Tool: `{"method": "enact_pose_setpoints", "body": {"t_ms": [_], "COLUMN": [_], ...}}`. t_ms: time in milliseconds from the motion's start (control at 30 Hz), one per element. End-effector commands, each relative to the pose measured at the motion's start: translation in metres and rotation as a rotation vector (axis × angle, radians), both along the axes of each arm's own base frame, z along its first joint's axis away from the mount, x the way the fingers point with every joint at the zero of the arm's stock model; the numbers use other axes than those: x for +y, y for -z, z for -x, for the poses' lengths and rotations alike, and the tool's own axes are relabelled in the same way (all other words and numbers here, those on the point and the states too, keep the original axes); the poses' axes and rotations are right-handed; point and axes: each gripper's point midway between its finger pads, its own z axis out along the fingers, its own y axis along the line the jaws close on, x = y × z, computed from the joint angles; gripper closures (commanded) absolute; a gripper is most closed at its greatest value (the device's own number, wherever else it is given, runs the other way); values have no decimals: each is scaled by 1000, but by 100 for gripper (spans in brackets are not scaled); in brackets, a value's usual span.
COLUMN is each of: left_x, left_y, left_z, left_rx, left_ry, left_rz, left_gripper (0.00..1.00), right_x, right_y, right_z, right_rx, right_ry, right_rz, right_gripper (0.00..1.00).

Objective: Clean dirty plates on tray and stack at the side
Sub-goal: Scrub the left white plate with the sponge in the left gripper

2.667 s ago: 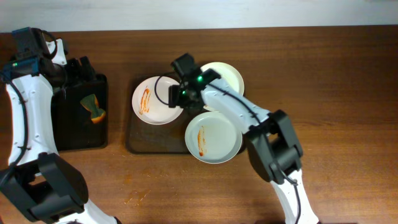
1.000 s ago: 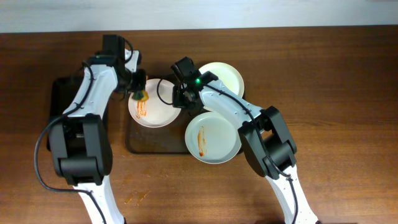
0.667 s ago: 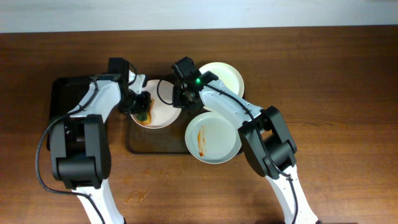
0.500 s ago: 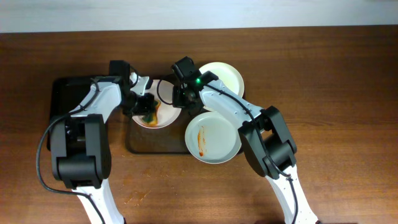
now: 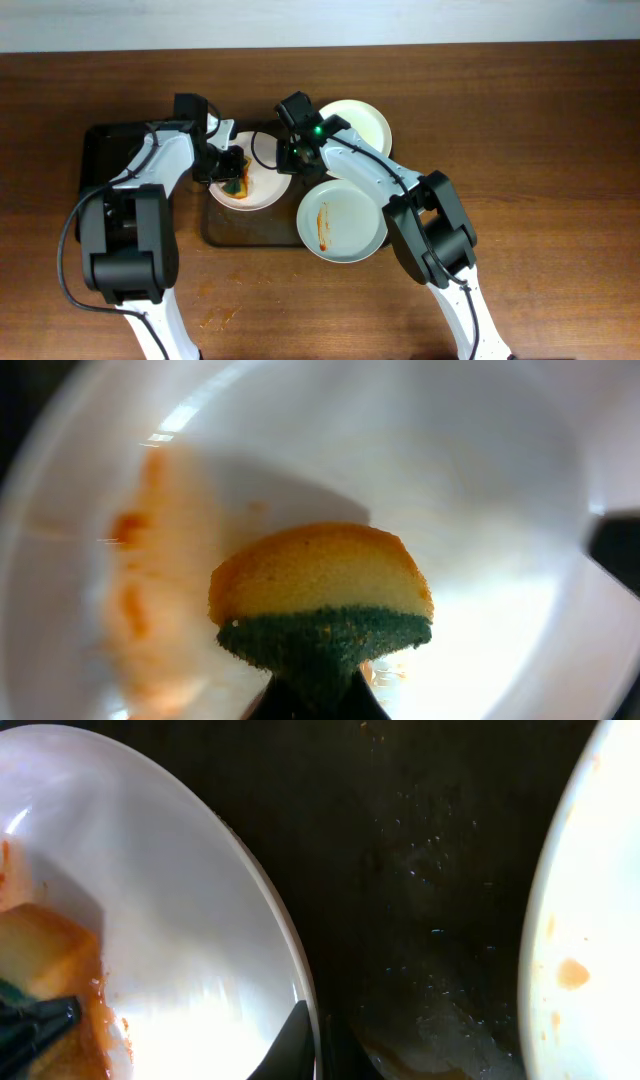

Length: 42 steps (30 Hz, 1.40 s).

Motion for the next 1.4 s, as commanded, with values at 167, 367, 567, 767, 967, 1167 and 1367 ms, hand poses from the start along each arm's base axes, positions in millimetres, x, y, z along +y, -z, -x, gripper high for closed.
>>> {"method": "enact_pose_setpoints", "body": {"t_ms": [167, 367, 567, 767, 967, 1167, 1367], "left_x": [55, 73, -10, -11, 33, 1, 29], "left_y": [-4, 2, 8, -21, -49, -12, -5], "left_z": [-77, -59, -13, -64, -120, -73, -79], "left_rx": [-319, -245, -82, -266, -506, -337, -347], "left_ry": [-137, -164, 180, 103, -26, 138, 218], "left_rz": [-298, -472, -131, -79, -372, -391, -547], "left_gripper": [99, 99, 99, 99, 99, 99, 99], "right_x": [-2, -2, 1, 1, 1, 1, 2], "right_y": [8, 8, 8, 8, 8, 8, 7], "right_z": [2, 1, 4, 5, 4, 4, 2], "right_rx": [16, 15, 27, 31, 28, 26, 20], "right_ry": [6, 6, -2, -3, -3, -1, -2], "right_rz": [11, 11, -4, -4, -5, -3, -8], "right_gripper": [96, 96, 96, 96, 96, 96, 96]}}
